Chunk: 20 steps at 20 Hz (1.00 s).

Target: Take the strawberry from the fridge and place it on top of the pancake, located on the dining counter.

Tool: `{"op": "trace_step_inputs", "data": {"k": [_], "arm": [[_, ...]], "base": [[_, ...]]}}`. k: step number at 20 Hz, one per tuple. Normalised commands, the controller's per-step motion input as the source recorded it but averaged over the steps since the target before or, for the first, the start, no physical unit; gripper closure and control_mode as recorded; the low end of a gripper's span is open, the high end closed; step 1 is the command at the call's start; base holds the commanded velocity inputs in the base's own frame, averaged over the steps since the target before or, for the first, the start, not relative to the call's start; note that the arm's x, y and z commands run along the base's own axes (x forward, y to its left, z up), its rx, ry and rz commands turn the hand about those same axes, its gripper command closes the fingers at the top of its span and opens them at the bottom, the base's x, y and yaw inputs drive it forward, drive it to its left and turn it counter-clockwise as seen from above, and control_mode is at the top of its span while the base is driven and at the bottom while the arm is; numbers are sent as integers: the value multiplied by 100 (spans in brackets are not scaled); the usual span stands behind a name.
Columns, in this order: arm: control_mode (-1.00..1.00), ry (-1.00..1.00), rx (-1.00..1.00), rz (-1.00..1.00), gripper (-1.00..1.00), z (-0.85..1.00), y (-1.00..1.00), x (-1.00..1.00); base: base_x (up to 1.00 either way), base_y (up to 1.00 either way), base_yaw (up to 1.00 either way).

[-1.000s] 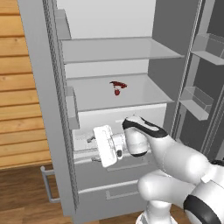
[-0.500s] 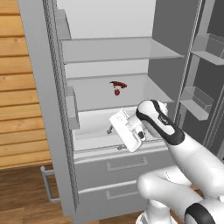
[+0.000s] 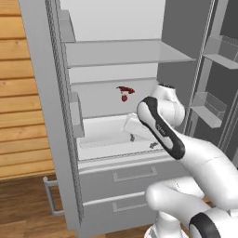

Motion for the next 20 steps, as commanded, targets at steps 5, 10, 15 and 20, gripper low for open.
{"op": "trace_step_inputs", "data": {"k": [5, 10, 15, 20], "arm": [[-100, -45, -31, 64, -100, 19, -71, -61], [-100, -57, -4, 49, -100, -7, -65, -89], [-100, -23, -2, 16, -100, 3, -14, -16], [-100, 15, -1, -27, -100, 8, 7, 0]], "base": [[0, 0, 0], [0, 0, 0], [0, 0, 0], [0, 0, 0]]}}
